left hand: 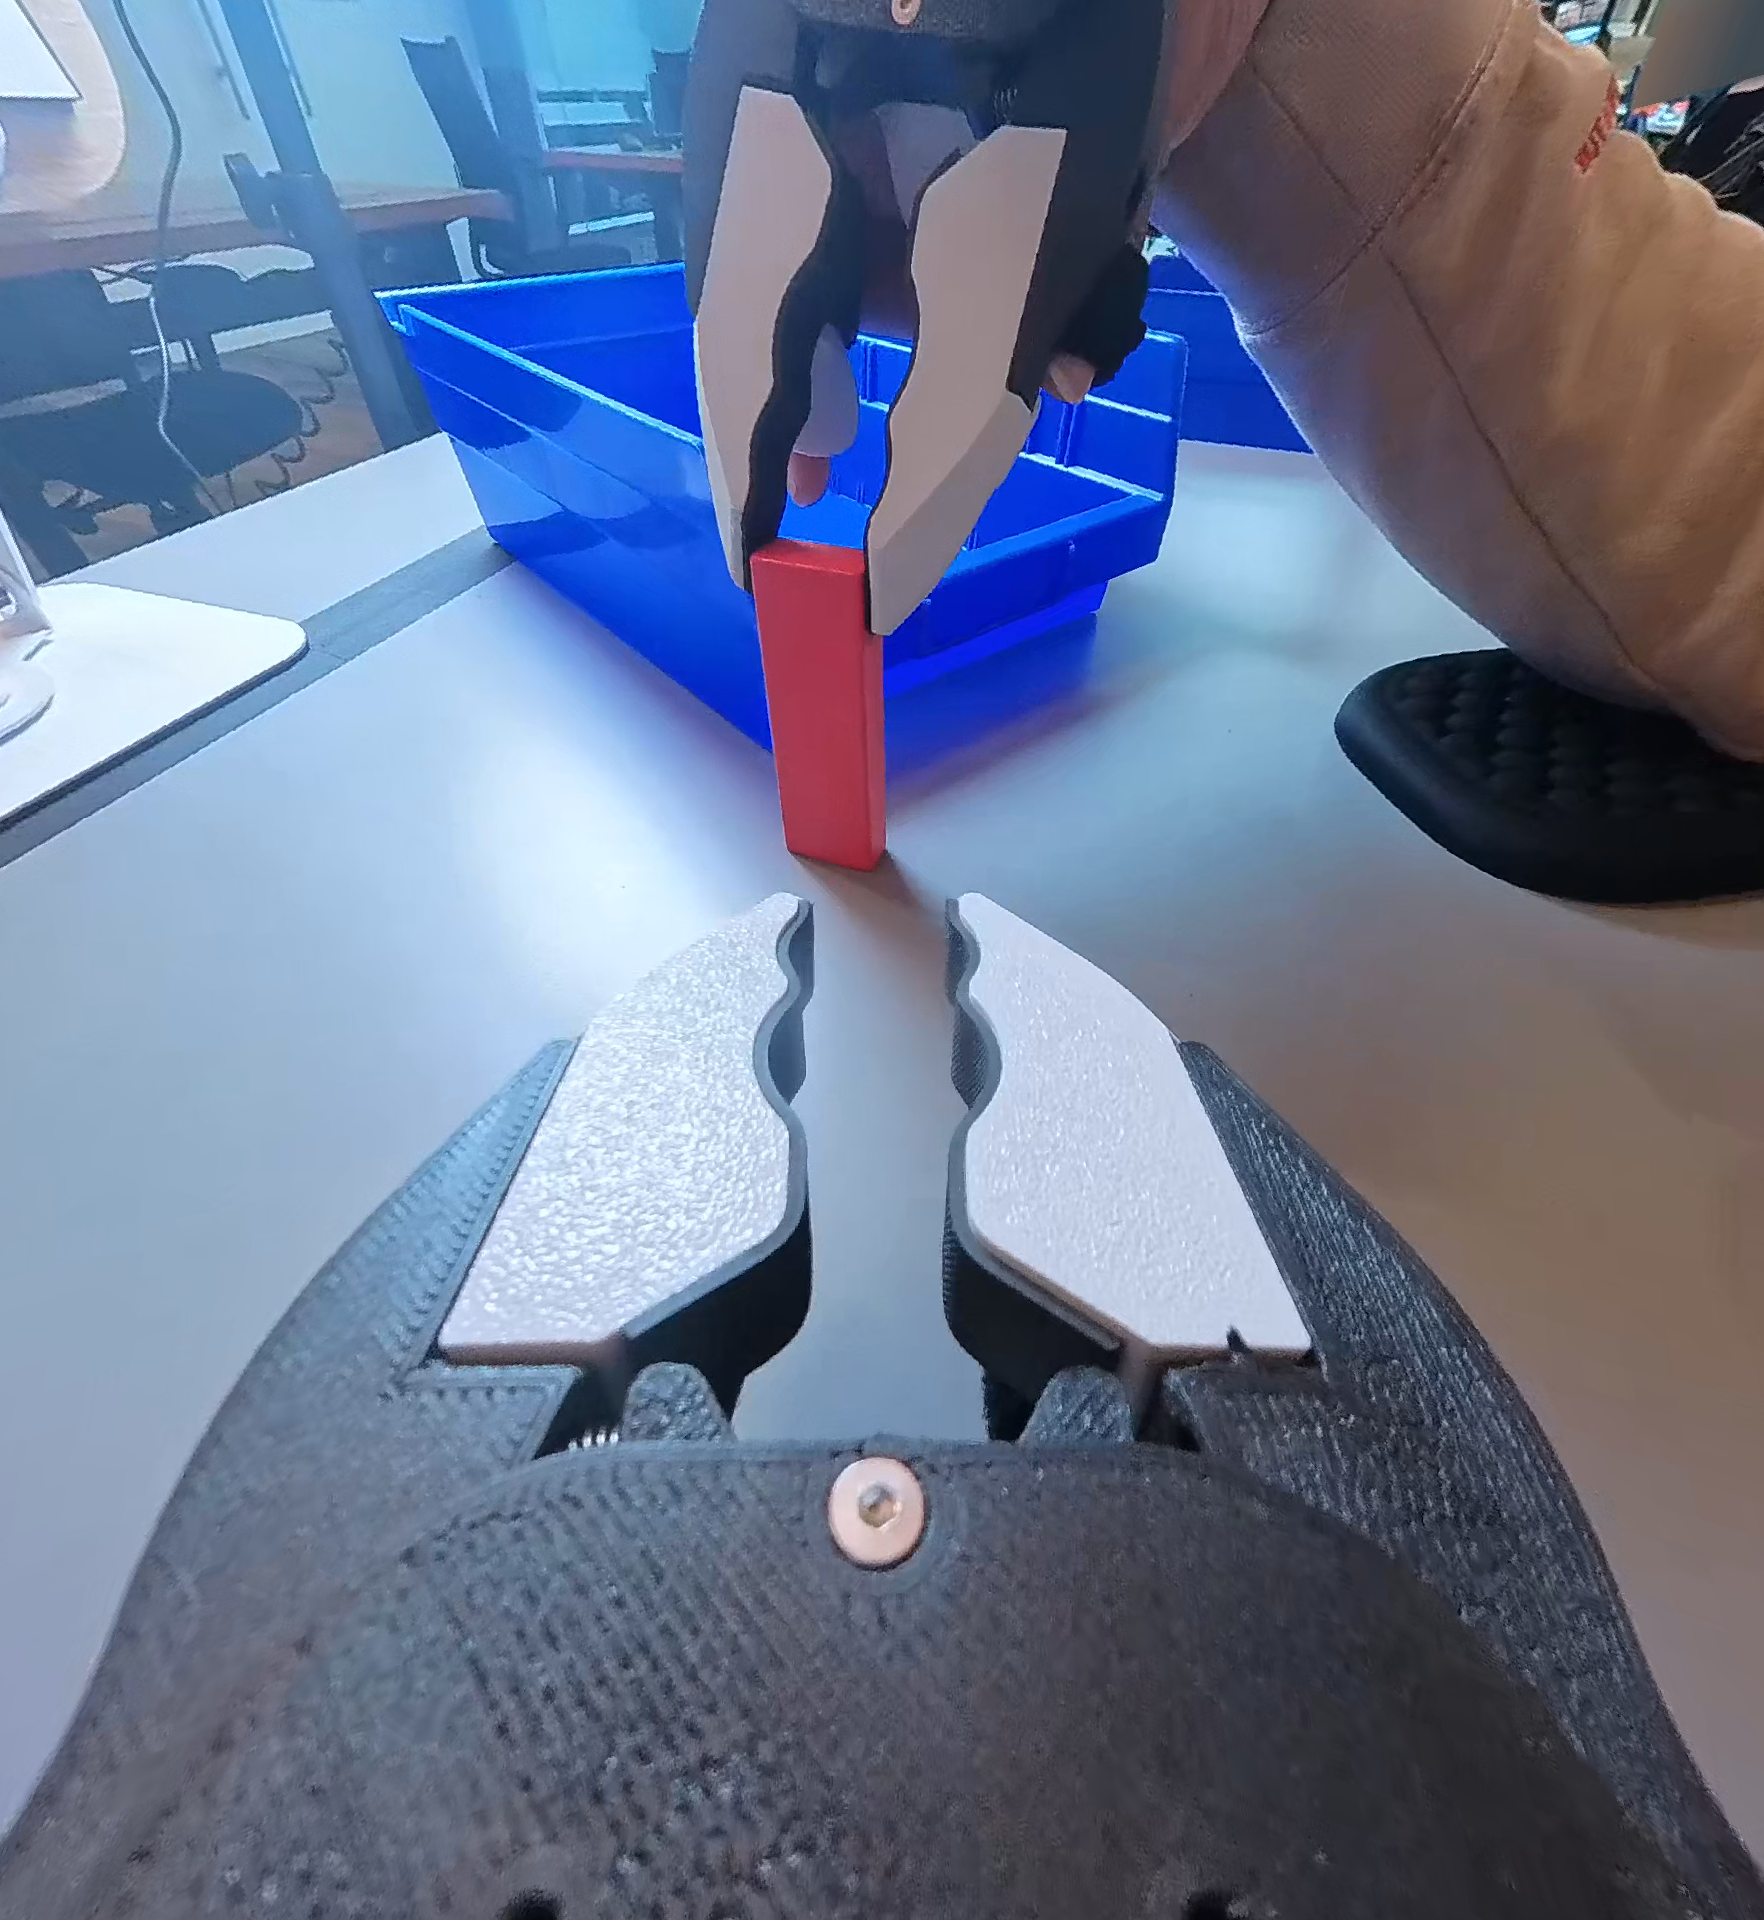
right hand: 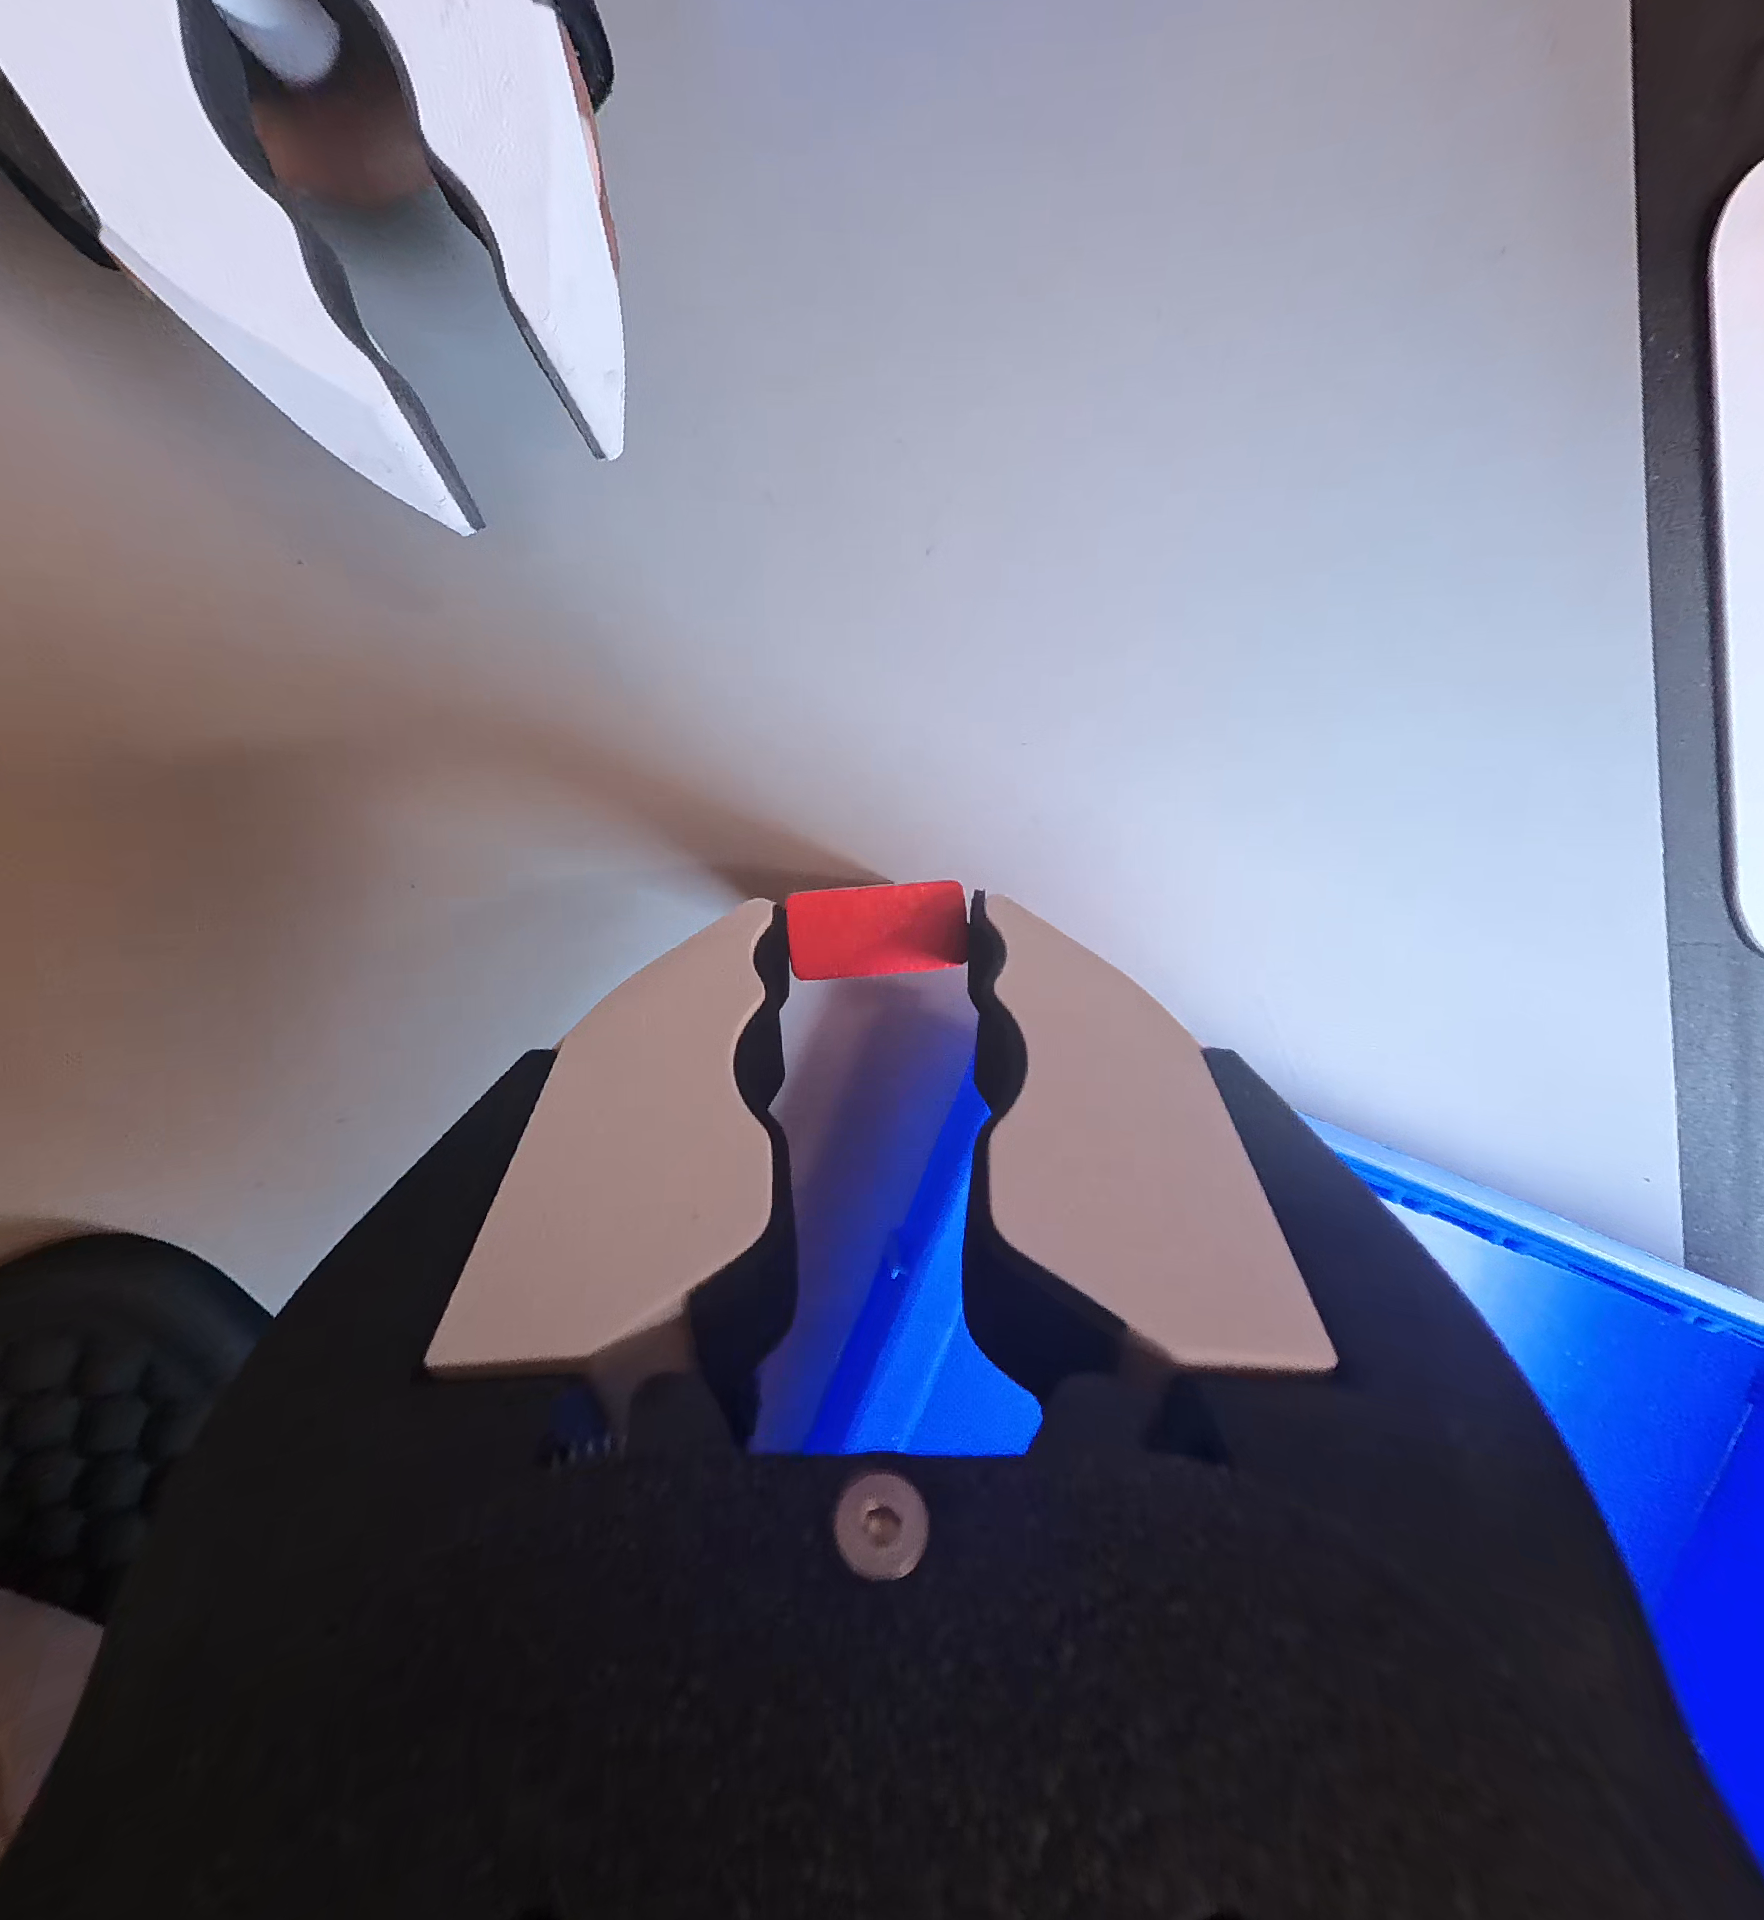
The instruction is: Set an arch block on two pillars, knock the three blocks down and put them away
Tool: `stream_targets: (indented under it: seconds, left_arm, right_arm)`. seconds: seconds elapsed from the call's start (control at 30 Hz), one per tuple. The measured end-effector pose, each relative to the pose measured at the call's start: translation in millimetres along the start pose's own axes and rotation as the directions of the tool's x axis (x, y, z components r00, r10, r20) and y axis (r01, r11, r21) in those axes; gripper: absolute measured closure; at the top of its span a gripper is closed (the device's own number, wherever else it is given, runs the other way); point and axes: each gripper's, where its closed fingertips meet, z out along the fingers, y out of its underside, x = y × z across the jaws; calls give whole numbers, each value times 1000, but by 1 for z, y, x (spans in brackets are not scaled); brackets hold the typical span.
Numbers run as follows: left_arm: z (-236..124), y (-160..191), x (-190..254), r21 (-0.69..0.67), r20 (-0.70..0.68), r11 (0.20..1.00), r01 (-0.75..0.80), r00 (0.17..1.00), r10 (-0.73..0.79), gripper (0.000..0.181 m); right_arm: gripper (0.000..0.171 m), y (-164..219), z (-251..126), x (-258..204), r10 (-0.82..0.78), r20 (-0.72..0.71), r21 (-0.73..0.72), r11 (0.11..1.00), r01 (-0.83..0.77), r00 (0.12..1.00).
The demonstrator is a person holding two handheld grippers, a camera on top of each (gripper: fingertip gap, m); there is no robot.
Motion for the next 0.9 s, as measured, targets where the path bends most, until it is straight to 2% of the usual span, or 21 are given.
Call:
stream_targets:
  seconds: [0.6, 0.9]
  left_arm:
    - [1, 3, 7, -20, -34, 1000, -16, 999, 16, 159]
    - [0, -1, 8, 1, -33, 1000, -25, 999, 25, 159]
  right_arm:
    - [133, -3, 0, -1, 6, 9, 12, 1000, -6, 1000]
    - [128, -10, -17, 0, 0, -29, 57, 998, 2, 1000]
